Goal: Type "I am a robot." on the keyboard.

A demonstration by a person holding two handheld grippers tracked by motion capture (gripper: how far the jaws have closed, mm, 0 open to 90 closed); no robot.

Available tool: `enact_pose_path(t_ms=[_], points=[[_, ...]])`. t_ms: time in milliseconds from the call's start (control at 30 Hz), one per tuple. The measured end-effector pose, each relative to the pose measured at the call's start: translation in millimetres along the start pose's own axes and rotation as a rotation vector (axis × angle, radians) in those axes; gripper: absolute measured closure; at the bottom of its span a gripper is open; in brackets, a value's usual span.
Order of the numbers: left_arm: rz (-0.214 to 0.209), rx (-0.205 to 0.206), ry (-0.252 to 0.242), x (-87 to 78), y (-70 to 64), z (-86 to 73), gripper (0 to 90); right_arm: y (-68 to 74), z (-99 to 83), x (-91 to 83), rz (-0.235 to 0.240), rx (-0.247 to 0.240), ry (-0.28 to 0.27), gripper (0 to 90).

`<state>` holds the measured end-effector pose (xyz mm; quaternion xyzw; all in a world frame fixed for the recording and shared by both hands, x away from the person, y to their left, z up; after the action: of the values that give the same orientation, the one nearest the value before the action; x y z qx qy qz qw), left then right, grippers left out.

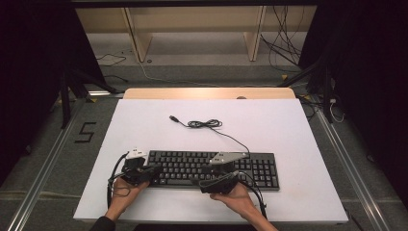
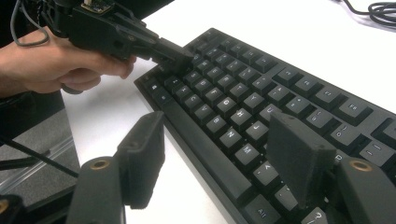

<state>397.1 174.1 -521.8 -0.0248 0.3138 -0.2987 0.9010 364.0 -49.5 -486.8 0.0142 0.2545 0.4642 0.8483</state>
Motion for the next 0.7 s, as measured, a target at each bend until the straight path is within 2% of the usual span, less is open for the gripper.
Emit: enact_pose_path(t_ms=[200, 333, 567, 700], points=[[0.008, 0.007, -0.004, -0.2, -0.8, 0.0, 89.1, 0.1, -0.5, 0.2, -0.003, 0.000, 0.001, 38.1], [0.003, -0.011, -0.037, -2.6, -1.7, 3.5, 87.8, -1.7, 0.3, -0.2, -0.008, 0.002, -0.004, 38.2], [-0.034, -0.032, -0.098, -12.1, -6.0, 11.0, 78.5, -6.2, 1.3, -0.7, -0.022, 0.011, -0.012, 38.5], [-0.062, -0.042, -0.112, -15.2, -8.8, 10.9, 68.4, -6.6, 1.6, -0.4, -0.024, 0.009, -0.013, 42.9]])
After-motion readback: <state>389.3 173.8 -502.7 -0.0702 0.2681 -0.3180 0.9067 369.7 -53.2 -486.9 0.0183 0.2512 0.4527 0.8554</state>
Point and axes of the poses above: each handheld gripper's, and its own axes: x roughly forward along the jaws, z roughly out of its top, y roughly to its left, the point moved 6 cm from there along x, roughly forward along the jaws, and after that the axes turned 9 degrees about -y, right-handed, at the moved point
